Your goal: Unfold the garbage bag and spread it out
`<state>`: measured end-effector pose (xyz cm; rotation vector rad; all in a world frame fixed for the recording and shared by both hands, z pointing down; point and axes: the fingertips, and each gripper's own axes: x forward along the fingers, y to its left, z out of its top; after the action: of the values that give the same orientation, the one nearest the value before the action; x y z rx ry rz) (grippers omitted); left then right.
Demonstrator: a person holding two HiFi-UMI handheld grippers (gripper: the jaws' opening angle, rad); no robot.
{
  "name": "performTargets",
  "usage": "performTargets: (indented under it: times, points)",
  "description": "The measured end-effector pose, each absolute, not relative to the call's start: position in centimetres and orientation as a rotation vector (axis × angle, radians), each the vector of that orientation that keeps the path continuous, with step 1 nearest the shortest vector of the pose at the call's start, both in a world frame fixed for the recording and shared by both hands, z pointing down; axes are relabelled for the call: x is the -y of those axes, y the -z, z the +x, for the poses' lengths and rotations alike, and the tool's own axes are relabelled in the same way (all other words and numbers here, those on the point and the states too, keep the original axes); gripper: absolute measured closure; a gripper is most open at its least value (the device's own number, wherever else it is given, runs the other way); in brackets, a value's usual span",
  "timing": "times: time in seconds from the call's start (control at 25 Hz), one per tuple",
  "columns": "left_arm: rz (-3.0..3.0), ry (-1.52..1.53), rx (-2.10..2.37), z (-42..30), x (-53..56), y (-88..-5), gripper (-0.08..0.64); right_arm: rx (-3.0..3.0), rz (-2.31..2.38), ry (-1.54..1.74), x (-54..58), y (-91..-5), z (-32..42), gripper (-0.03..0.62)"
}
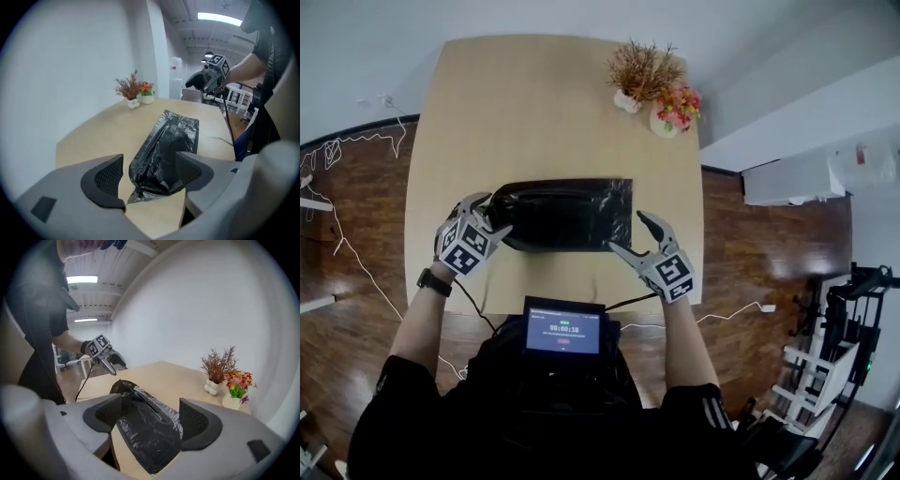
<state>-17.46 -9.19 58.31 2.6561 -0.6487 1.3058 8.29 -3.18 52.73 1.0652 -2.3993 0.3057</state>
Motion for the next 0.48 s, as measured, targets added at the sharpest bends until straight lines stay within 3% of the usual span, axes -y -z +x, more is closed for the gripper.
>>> performTargets:
  times: [0.48]
  points:
    - [2.805, -0.971, 0.898, -17.0, 1.4, -50.1, 0.219, 2.528, 1.400, -0.375, -2.3, -45.6, 10.6, 0.175]
